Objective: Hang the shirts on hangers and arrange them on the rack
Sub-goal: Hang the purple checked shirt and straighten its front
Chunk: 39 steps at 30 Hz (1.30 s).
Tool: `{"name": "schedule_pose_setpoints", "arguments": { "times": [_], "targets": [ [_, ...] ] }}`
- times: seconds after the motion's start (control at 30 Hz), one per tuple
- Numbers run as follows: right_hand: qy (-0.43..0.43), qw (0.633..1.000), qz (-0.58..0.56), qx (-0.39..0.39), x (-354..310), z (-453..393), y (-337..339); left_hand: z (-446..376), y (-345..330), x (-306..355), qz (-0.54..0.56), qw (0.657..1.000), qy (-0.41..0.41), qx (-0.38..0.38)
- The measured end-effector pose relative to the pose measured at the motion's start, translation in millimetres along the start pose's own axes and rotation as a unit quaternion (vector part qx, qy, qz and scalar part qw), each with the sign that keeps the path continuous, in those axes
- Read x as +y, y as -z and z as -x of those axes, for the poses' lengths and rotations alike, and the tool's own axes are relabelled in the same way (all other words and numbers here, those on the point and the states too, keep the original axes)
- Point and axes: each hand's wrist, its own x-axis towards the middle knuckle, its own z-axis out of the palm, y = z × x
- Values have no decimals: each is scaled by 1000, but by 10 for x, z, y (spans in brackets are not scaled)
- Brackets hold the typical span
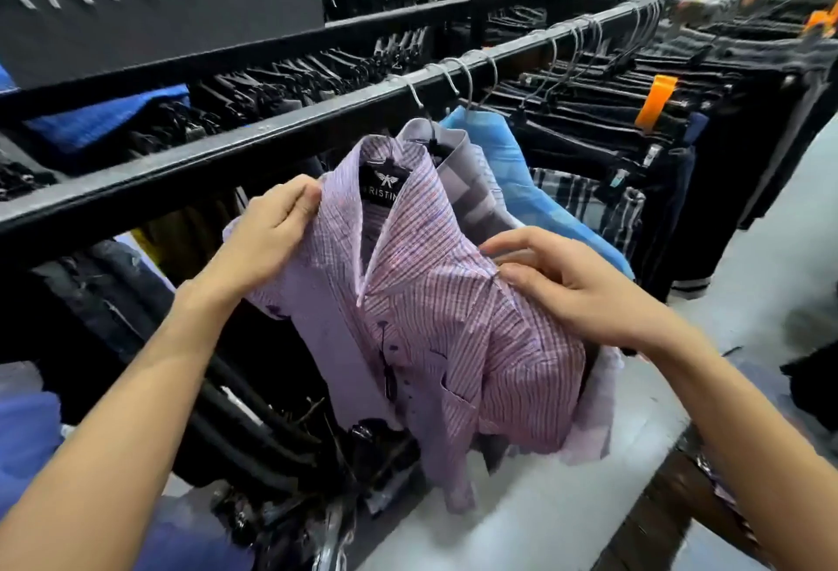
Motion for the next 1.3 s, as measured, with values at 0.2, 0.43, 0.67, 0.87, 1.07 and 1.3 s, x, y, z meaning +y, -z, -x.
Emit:
{"name": "schedule_pose_setpoints", "arguments": {
  "times": [0.2,0.43,0.67,0.87,1.07,1.3],
  "targets": [
    [69,961,221,152,-173,31,-311,69,125,-68,76,995,25,-53],
    [-2,989,-25,145,-313,92,-363,183,321,42,140,988,30,-57],
    [59,974,132,172,-506,-201,-259,158,150,573,-51,992,95,64],
    [125,892,425,88,-950,-623,-489,52,124,564,-88,981,128,119],
    [130,929,300,172,-807,-908,-449,63,295,551,-34,978,196,59],
    [16,976,184,112,-835,-943,-72,-43,437,654,112,961,204,-150]
  ]
}}
